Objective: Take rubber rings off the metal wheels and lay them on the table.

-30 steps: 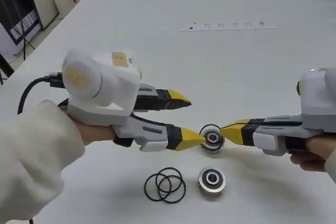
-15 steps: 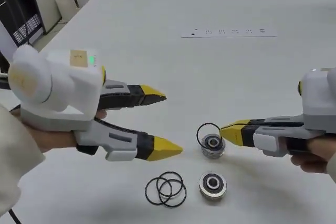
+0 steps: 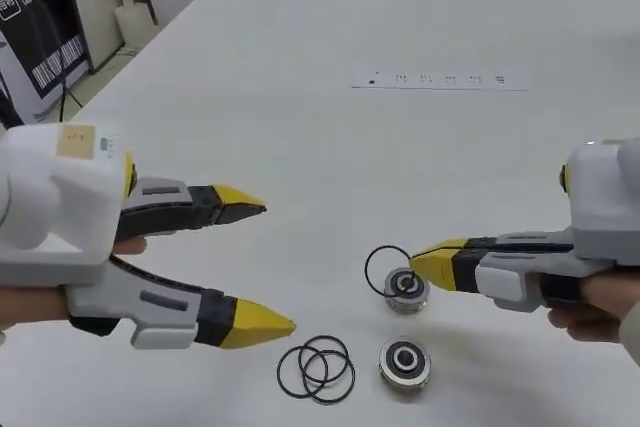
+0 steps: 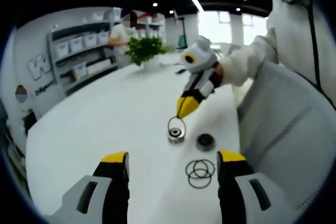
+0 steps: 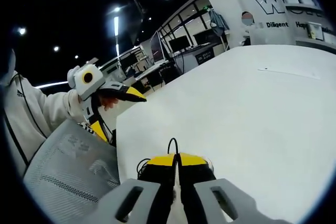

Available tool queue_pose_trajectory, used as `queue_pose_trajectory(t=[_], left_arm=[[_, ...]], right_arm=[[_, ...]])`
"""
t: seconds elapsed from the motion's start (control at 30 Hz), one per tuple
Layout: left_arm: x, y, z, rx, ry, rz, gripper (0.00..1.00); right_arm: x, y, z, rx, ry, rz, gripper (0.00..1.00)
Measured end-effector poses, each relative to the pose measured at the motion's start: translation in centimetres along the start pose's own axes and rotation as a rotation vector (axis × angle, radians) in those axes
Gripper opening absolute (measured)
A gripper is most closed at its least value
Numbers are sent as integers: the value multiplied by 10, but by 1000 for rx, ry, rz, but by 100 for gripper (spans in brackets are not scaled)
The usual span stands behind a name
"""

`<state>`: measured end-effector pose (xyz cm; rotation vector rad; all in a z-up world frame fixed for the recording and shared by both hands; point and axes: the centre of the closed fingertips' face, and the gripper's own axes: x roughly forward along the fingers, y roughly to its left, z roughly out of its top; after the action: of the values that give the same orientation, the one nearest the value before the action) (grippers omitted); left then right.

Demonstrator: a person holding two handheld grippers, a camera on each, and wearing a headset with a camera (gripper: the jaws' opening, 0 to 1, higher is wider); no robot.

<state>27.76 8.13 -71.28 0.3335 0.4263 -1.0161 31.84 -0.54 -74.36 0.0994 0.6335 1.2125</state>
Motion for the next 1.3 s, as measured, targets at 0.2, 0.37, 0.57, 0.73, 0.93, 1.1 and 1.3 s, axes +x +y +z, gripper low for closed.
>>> queue_pose_trajectory(t=[0.2,0.37,0.57,0.73,0.93,1.1,1.3], left_arm=[[-14,-3,-8,-16,-2,23,71],[-23,-1,-13,-37,-14,59,72],[-37,0,-20,-49,-9,85,75],[-49,0,-27,-59,-5,104,78],[-58,-5,-40,-76,15,120,78],[-61,-6,-47,-101,26,133,78],[-64,-6,-54,-122,31,146,78]], right_arm=[[5,11,-1,-16,20,23,0],[10,20,-5,-25,46,47,0],[16,31,-11,-43,80,78,0],[21,37,-15,-52,105,100,0],[27,46,-20,-58,129,126,0],[33,56,-26,-66,156,150,0],[38,62,-36,-74,192,179,0]])
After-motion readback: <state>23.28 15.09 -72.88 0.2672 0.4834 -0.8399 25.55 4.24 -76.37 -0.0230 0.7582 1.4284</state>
